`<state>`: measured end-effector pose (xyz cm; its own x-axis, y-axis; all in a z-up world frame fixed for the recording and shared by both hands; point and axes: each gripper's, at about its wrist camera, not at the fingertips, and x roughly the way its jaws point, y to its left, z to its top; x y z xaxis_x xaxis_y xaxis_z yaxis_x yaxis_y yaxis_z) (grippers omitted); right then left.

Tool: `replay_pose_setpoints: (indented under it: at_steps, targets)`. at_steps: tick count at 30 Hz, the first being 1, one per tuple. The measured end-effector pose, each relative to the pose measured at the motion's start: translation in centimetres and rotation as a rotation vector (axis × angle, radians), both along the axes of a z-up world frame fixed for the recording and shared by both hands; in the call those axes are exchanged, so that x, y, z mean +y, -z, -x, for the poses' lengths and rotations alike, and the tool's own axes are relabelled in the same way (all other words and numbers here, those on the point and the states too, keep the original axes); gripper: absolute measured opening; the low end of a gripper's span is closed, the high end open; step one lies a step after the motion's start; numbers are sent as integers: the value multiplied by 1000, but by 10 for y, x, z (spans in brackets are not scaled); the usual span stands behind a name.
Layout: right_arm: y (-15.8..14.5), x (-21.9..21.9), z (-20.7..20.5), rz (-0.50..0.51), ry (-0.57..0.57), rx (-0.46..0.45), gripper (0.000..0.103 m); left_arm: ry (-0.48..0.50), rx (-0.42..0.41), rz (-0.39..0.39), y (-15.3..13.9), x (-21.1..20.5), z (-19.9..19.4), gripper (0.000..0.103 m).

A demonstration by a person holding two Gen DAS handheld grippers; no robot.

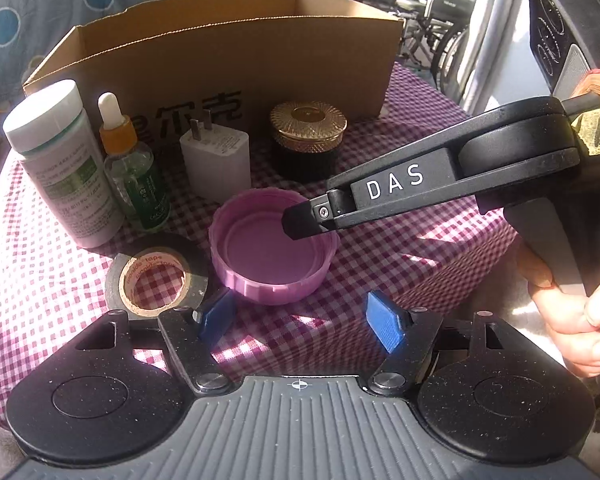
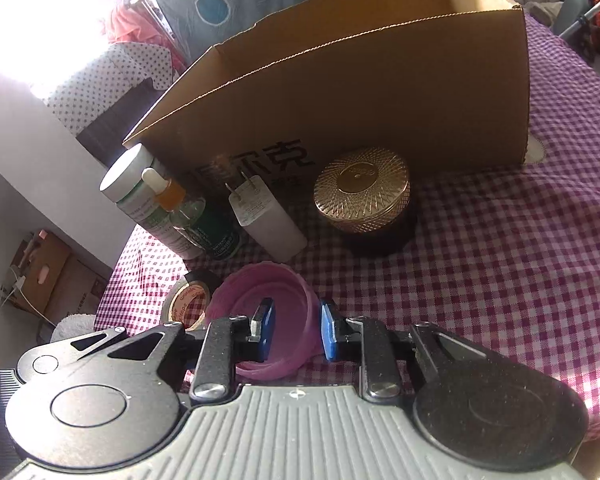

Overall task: Organize rigid objects
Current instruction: 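Close the right gripper on the rim of the pink lid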

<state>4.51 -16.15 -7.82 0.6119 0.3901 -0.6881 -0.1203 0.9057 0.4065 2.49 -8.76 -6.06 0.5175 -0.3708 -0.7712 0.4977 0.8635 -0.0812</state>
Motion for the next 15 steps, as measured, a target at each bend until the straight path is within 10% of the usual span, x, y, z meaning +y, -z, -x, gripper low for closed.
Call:
replay_pose_setpoints:
  at_steps: [15]
  targets:
    - [-4, -43, 29, -5, 120, 31, 25, 138, -5, 49, 0, -38, -1, 73]
